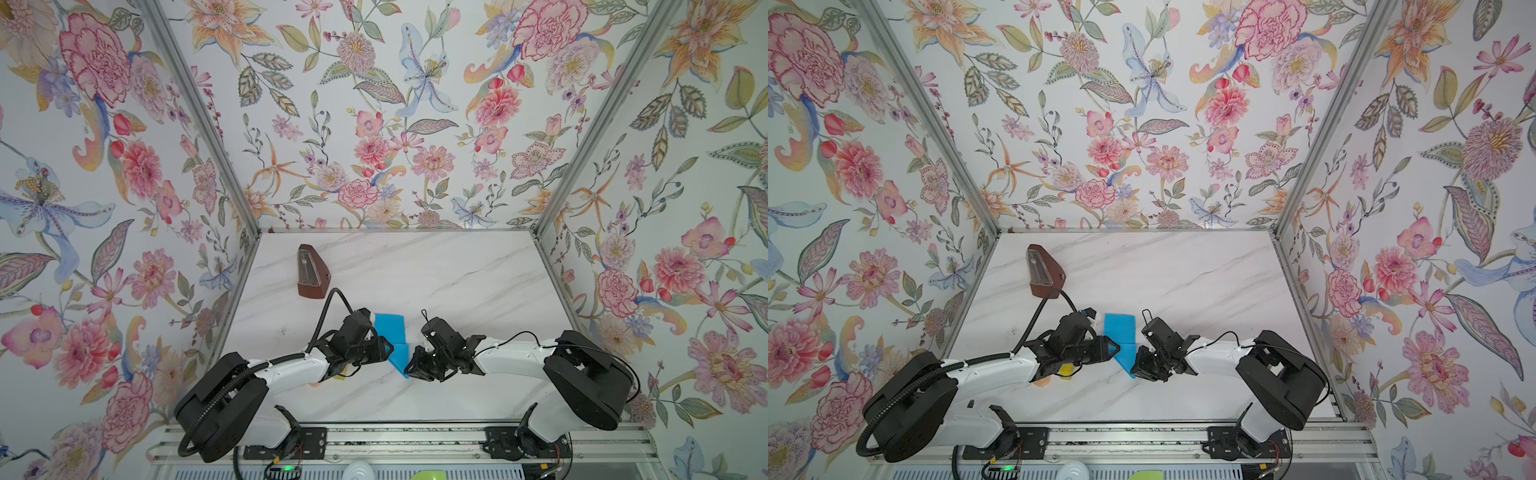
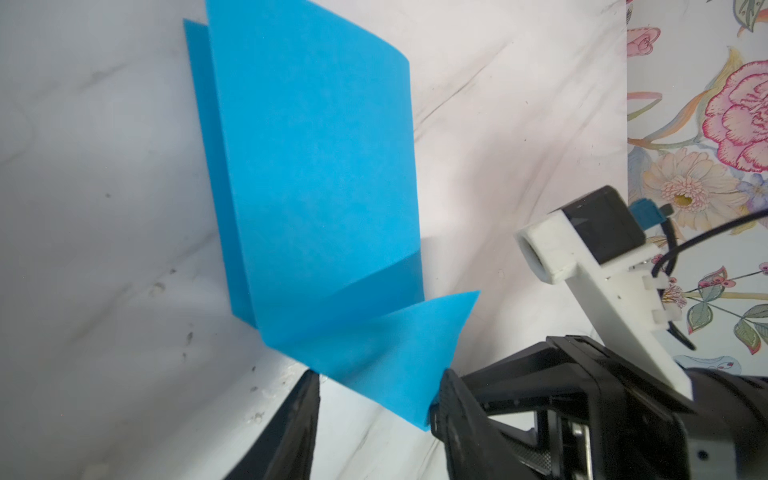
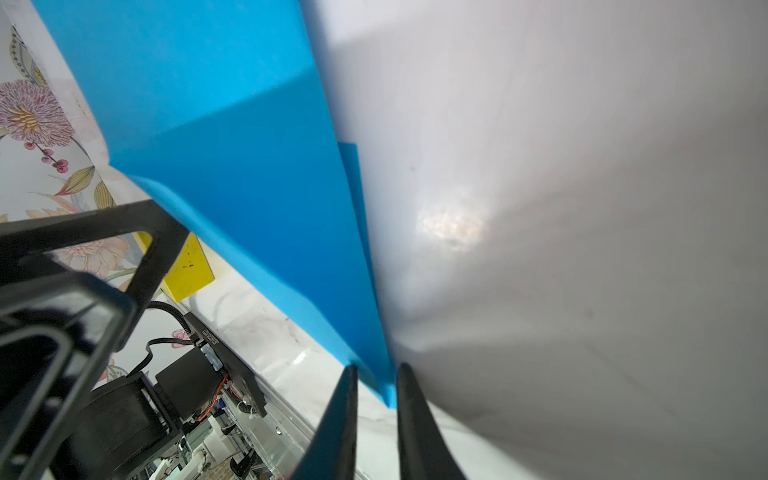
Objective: Fold a paper plane with a square sheet of paper (fold left side to right side)
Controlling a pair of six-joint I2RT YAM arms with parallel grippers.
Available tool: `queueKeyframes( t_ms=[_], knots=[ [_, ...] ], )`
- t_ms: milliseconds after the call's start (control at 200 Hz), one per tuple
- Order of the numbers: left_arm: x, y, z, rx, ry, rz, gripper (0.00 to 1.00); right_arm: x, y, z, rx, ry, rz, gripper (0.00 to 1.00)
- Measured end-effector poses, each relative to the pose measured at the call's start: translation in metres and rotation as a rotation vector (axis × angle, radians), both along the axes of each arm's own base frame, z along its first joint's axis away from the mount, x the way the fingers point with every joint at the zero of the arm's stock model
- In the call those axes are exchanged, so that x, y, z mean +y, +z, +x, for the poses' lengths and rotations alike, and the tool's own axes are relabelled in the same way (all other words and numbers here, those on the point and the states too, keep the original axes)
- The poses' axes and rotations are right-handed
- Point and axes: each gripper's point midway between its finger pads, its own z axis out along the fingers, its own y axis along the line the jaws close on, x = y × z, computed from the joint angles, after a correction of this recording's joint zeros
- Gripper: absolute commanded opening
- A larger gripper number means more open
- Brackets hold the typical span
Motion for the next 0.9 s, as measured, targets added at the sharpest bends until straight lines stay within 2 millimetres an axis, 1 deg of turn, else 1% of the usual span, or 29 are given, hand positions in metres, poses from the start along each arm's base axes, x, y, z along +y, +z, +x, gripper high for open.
queueKeyframes(
  t_ms=[105,165,335,445,691,831,901],
  knots=[
    [-0.003,-0.003,0.003,-0.004,0.004,-0.008,0.49,0.000,0.000,0.000,0.002,-0.002,0.000,0.20],
    [-0.002,-0.006,0.005,-0.004,0.009,-0.011,0.47,0.000,0.000,0.000,0.002,-0.002,0.000,0.19],
    [0.001,-0.013,0.005,0.003,0.027,-0.017,0.37,0.000,0.000,0.000,0.000,-0.002,0.002,0.19],
    [0.002,-0.012,0.007,-0.003,0.033,-0.026,0.29,0.000,0.000,0.000,-0.003,-0.002,0.006,0.19],
    [0.003,-0.011,0.014,-0.019,0.044,-0.036,0.15,0.000,0.000,0.000,-0.003,-0.002,0.006,0.18],
    [0.004,-0.014,0.016,-0.023,0.038,-0.027,0.10,0.000,0.000,0.001,-0.004,-0.003,0.006,0.18],
    [0.004,-0.018,0.015,-0.020,0.034,-0.017,0.08,0.000,0.001,0.001,-0.006,-0.006,0.007,0.18]
  ],
)
